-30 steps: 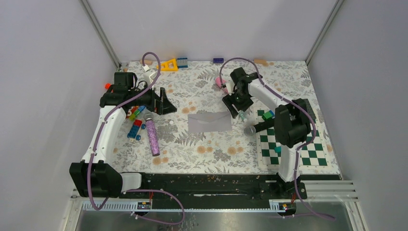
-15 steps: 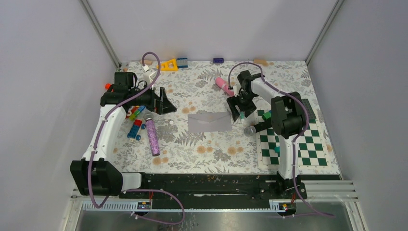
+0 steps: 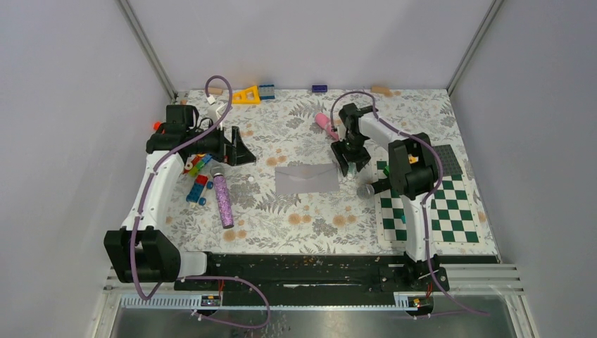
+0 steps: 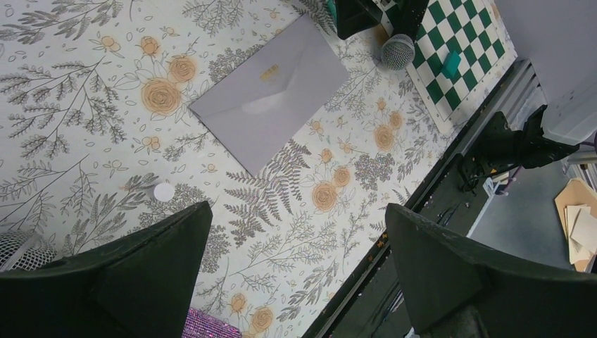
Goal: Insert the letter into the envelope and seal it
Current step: Pick up the solid glue from the center of the board, then screw the solid glue.
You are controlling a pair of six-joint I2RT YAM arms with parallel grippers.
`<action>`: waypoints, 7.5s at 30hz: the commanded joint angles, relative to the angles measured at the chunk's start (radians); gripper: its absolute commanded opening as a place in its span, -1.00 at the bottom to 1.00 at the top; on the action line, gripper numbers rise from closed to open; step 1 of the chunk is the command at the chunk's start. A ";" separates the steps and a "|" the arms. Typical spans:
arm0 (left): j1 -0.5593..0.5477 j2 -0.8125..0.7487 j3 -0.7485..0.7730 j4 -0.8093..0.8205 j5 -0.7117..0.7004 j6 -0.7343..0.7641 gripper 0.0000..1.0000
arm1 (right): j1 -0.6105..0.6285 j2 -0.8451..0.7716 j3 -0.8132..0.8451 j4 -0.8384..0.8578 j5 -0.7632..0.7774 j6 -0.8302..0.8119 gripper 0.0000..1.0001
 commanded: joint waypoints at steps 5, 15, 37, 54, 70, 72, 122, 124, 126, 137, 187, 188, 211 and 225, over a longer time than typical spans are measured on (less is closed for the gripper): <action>0.016 -0.011 -0.001 0.042 0.020 -0.004 0.98 | 0.104 0.045 0.022 -0.003 0.232 0.014 -0.04; 0.016 -0.012 0.001 0.060 0.038 -0.025 0.98 | 0.112 -0.025 -0.029 0.028 0.227 -0.032 -0.95; -0.399 0.270 0.248 0.327 0.406 -0.200 0.98 | 0.108 -0.677 -0.215 -0.248 -0.733 -0.631 -1.00; -0.603 0.261 0.146 0.455 0.296 -0.241 0.96 | 0.029 -0.492 -0.090 -0.578 -1.051 -0.837 -1.00; -0.644 0.342 0.221 0.434 0.298 -0.265 0.07 | 0.029 -0.457 -0.088 -0.572 -1.030 -0.812 -1.00; -0.647 0.343 0.223 0.432 0.295 -0.262 -0.05 | 0.030 -0.455 -0.086 -0.571 -1.026 -0.809 -1.00; -0.403 0.217 -0.280 1.390 -0.121 -1.306 -1.00 | -0.170 -0.469 -0.788 2.361 -0.950 1.692 0.54; -0.402 0.219 -0.285 1.393 -0.125 -1.304 -1.00 | -0.151 -0.471 -0.799 2.362 -0.932 1.686 0.52; -0.399 0.224 -0.287 1.397 -0.127 -1.304 -1.00 | -0.125 -0.466 -0.800 2.350 -0.934 1.686 0.49; -0.378 0.220 -0.305 1.427 -0.134 -1.313 -1.00 | -0.093 -0.477 -0.880 2.293 -0.926 1.605 0.34; -0.372 0.245 -0.308 1.477 -0.120 -1.337 -1.00 | -0.078 -0.407 -0.826 2.307 -0.893 1.640 -0.30; -0.372 0.246 -0.307 1.475 -0.120 -1.337 -1.00 | -0.077 -0.406 -0.823 2.313 -0.897 1.636 -0.33; -0.374 0.243 -0.281 1.380 -0.122 -1.326 -1.00 | -0.073 -0.594 -0.753 1.773 -1.013 0.726 -0.63; -0.374 0.248 -0.281 1.380 -0.121 -1.333 -1.00 | -0.014 -0.839 -0.670 0.937 -0.767 -0.351 -0.21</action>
